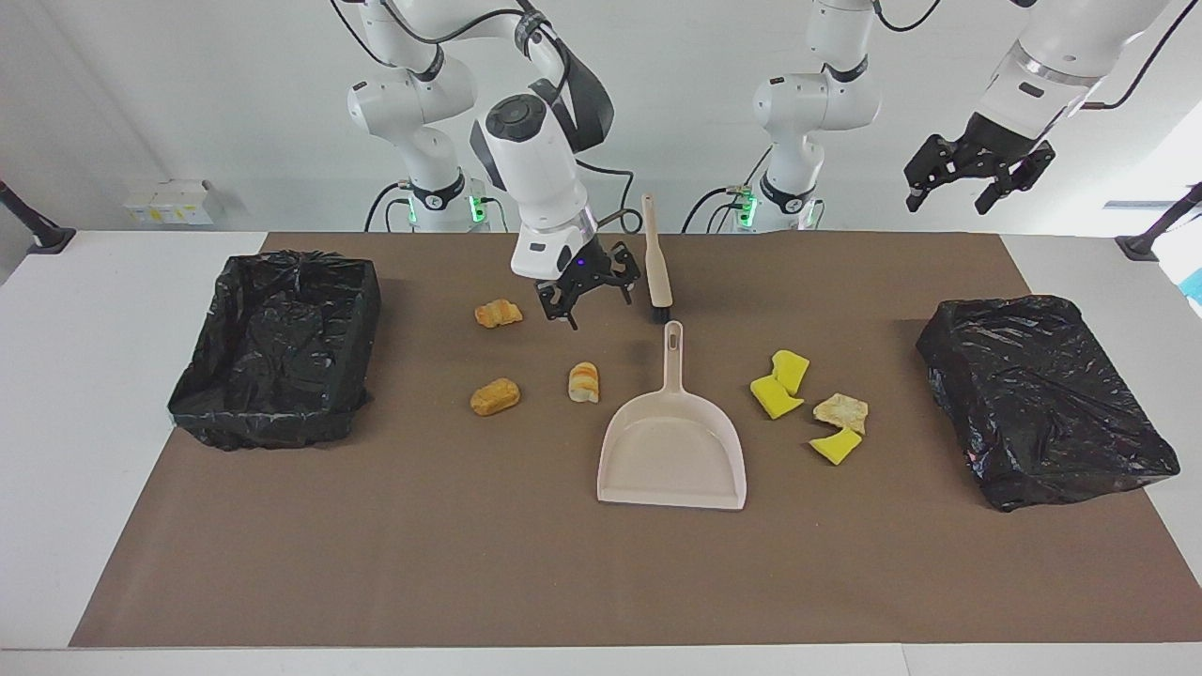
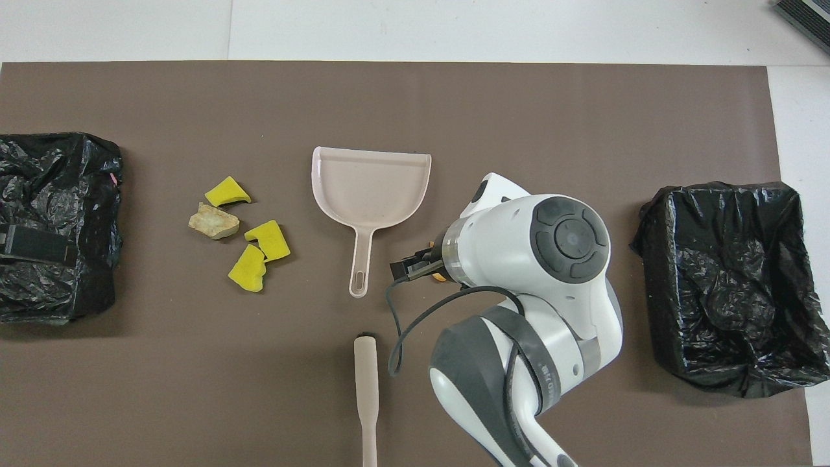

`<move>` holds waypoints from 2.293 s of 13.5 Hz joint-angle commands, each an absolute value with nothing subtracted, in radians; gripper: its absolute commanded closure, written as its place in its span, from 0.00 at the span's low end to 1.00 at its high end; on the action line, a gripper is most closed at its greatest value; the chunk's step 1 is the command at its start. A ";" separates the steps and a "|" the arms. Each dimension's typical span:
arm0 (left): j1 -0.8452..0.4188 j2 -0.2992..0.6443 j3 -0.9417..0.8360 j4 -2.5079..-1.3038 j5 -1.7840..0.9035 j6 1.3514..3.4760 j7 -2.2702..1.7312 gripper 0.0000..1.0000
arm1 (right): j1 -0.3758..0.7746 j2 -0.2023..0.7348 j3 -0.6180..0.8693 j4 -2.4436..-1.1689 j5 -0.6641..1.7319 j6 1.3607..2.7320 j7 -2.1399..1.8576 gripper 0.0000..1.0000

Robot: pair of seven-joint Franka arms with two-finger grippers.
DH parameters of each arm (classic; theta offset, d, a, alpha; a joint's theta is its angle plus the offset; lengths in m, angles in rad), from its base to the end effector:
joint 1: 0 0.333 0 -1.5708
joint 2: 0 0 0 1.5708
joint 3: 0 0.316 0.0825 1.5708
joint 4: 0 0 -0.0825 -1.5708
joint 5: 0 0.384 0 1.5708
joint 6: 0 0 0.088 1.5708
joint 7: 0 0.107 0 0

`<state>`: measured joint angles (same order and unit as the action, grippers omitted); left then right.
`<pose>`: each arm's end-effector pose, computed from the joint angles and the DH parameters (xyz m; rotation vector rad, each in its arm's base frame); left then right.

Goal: Sweep and dump trash in bin

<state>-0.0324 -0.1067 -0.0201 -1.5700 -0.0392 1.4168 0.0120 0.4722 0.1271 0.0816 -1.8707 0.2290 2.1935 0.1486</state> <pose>0.5033 -0.0318 0.6683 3.1031 -0.1078 -0.0734 0.5181 0.3278 0.4654 -2.8447 -0.4122 -0.1606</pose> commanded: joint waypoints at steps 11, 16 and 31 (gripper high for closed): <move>-0.028 -0.120 -0.020 -1.577 -0.044 1.405 0.018 0.00 | 0.629 0.254 0.078 -1.671 -0.069 2.068 0.767 0.08; -0.028 -0.120 -0.020 -1.577 -0.044 1.405 0.018 0.00 | 0.684 0.530 0.075 -1.401 -0.231 2.105 0.880 0.09; -0.028 -0.120 -0.018 -1.577 -0.044 1.405 0.018 0.00 | 0.718 0.528 0.086 -1.539 -0.238 2.154 0.874 0.34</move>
